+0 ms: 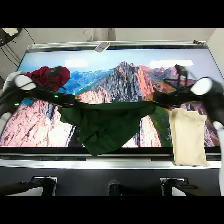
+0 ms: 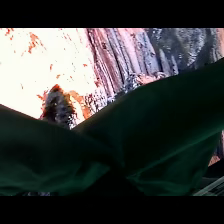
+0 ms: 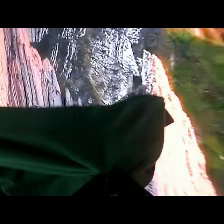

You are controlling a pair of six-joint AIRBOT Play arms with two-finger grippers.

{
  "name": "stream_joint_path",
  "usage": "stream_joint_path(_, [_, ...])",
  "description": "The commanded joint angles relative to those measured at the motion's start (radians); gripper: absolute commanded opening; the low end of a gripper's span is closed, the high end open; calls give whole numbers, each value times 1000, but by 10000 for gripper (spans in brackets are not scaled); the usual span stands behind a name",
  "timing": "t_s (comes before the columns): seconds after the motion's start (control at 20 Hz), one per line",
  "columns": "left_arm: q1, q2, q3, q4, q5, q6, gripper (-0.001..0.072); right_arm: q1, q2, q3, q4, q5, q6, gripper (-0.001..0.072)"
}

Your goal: Fold the shirts.

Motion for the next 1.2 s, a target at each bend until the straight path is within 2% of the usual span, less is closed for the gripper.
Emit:
stream_joint_path(0.0, [-3,-174,41,-58,57,-8,238,2,-182,-40,232,-110,9,48])
stream_joint_path(0.05, [2,-178,56,-58,42,-12,493,2,-201,-40,267,-106,-8,48])
stream_joint_path(0.1, [14,-174,80,-40,5,-11,569,2,-204,-40,275,-104,-29,48])
stream_joint_path(0.2, [55,-151,146,73,-134,-27,568,0,-195,-40,260,-84,-71,49])
stream_joint_path(0.3, [98,-87,169,239,-240,-82,544,0,-188,-40,216,-35,-96,49])
stream_joint_path(0.35, [112,-41,150,291,-257,-90,522,0,-188,-40,192,-1,-96,49])
stream_joint_path(0.4, [122,15,105,314,-252,-90,433,1,-188,-40,159,31,-95,49])
stream_joint_path(0.45, [123,67,41,309,-232,-95,372,2,-188,-40,132,45,-95,49])
stream_joint_path(0.5, [114,120,-48,295,-189,-126,373,2,-188,-40,111,53,-95,49])
stream_joint_path(0.55, [100,164,-143,257,-138,-135,384,2,-188,-40,96,55,-95,49])
stream_joint_path(0.6, [82,197,-247,197,-73,-135,472,2,-188,-40,92,56,-95,49])
stream_joint_path(0.65, [63,212,-332,135,-8,-134,525,2,-188,-40,92,55,-95,49])
stream_joint_path(0.8, [9,194,-484,7,189,-135,524,2,-188,-40,92,61,-95,49])
stream_joint_path(0.9, [-19,149,-503,-34,256,-135,523,2,-188,-40,90,71,-95,49])
stream_joint_path(1.0, [-37,98,-502,-59,277,-134,491,2,-188,-40,89,74,-95,49])
stream_joint_path(1.1, [-47,58,-502,-66,281,-134,488,2,-188,-40,89,72,-95,49])
stream_joint_path(1.15, [-49,45,-501,-76,281,-130,412,2,-188,-40,89,71,-95,49])
